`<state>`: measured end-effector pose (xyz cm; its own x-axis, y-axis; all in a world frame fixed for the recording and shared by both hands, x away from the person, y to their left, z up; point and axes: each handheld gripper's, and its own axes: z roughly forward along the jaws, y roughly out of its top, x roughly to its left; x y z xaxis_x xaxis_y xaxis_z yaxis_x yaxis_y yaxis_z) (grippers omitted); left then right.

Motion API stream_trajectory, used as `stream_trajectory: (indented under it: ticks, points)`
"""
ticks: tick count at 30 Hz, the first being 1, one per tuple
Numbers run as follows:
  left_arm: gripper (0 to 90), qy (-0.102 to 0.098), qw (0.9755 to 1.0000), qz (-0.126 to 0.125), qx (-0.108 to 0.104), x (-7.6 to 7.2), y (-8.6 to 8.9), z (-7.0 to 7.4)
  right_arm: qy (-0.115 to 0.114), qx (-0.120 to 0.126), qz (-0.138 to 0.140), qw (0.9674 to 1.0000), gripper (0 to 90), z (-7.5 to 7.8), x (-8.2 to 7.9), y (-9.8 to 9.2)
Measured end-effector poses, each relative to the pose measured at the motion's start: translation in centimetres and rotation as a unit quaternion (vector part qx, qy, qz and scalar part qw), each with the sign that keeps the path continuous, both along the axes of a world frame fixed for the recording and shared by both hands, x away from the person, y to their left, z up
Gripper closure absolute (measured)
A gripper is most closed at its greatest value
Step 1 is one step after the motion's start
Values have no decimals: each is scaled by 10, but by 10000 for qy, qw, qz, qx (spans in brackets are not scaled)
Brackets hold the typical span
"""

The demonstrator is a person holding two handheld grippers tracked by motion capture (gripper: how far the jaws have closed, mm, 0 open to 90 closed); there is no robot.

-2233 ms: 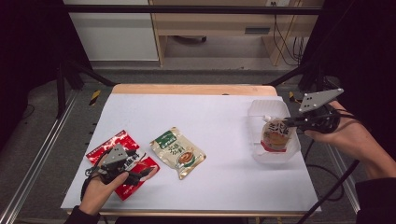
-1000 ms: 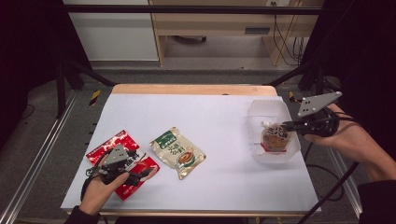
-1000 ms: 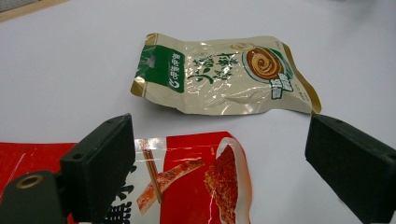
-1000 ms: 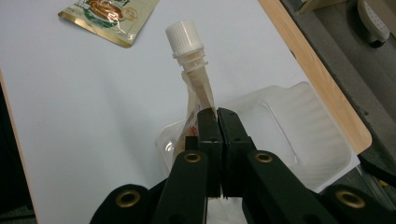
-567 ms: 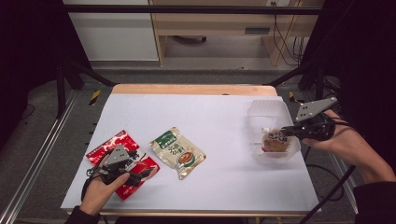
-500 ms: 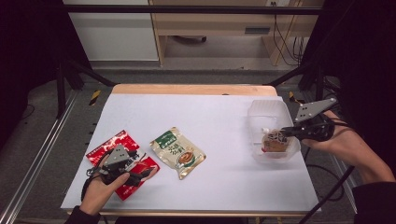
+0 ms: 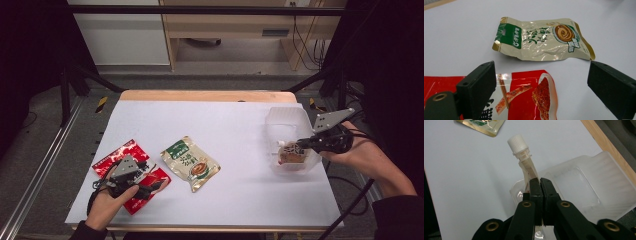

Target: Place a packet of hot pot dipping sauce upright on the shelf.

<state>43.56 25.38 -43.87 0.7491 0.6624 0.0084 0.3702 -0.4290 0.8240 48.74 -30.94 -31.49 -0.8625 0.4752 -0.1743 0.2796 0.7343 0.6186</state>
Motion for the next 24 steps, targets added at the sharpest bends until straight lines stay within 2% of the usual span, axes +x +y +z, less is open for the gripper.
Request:
stream_trajectory:
  ticks: [9,13,20,24]
  points:
    - [82,10,10000,-2,4,0,0,0,74,20,-11,10000,889,-9,2,-2]
    - [82,12,10000,-5,6,0,-1,0,94,-64,-31,9999,881,-11,2,-1]
    - [82,27,10000,-35,45,0,-1,-1,126,-27,-203,9997,771,-9,1,-4]
    - [83,10,10000,-19,25,0,-1,-1,57,-57,-231,9997,696,-7,-1,-5]
